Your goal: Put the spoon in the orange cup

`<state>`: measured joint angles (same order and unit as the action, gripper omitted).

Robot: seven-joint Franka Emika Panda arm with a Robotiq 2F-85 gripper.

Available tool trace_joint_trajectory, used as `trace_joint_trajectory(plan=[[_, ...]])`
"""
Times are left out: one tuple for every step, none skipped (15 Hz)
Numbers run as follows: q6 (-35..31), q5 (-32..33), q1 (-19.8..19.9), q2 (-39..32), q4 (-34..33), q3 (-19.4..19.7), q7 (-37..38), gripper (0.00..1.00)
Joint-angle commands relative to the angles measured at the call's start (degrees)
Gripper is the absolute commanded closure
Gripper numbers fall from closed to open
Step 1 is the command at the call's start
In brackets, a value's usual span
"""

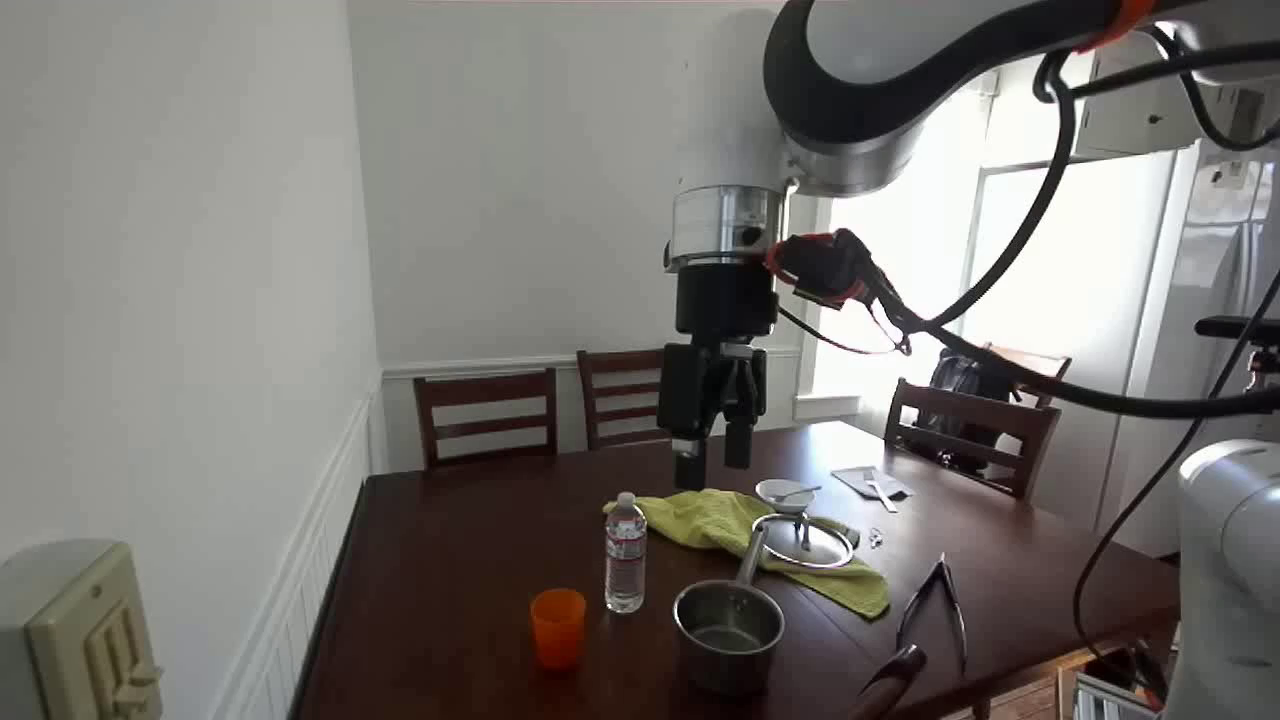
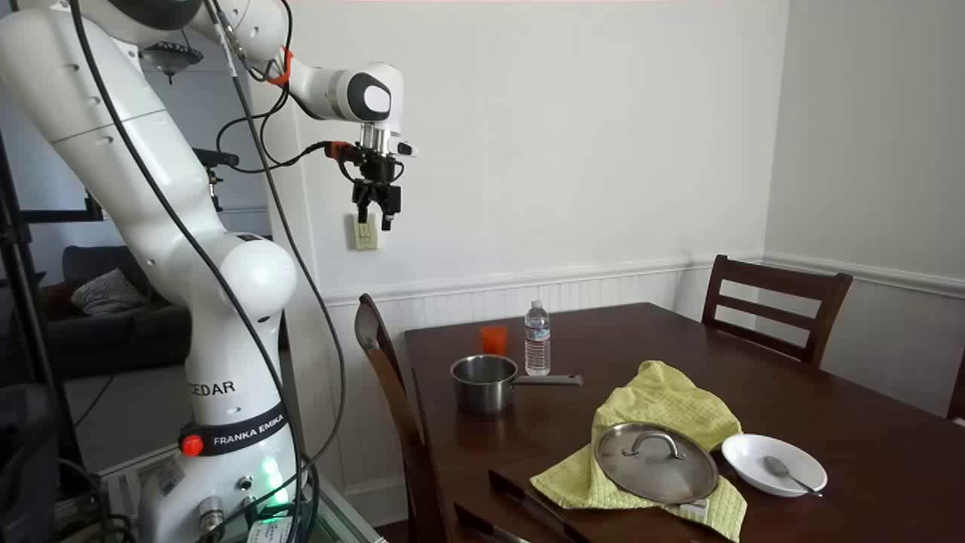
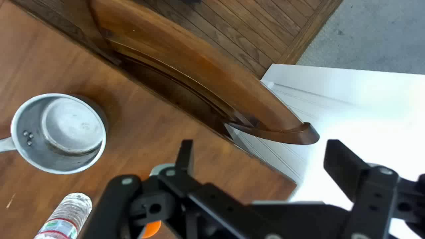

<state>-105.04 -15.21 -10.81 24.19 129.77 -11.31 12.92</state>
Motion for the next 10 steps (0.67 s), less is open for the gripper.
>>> trace_joint_trajectory(plan=[[0.2,-0.1,0.3,0.0,-0.1,-0.3,-0.1,0.00],[0.2,-0.1,0.3,0.0,-0.1,-0.3,-0.1,0.00],[0.2,-0.1,0.3,0.0,-0.1,-0.3,-0.1,0.00],[0.2,-0.1,0.3,0.0,-0.1,-0.3,-0.1,0.00],[0.2,-0.1,0.3,0.0,-0.1,-0.3,-0.1,0.00],[0.2,-0.1,0.3,0.0,-0.1,-0.3,-0.1,0.00],[-0.1,-0.4,0.8,0.4,0.0,0.4,-0.1,0.00],[-0.2,-0.6,2.1,1.8,0.6,2.2,-0.4,0.00],[-0.6,-0.3,3.1,2.5,1.0,3.2,-0.4,0.00],[-0.6,-0.7,5.0,4.2,1.7,5.6,-0.8,0.00]])
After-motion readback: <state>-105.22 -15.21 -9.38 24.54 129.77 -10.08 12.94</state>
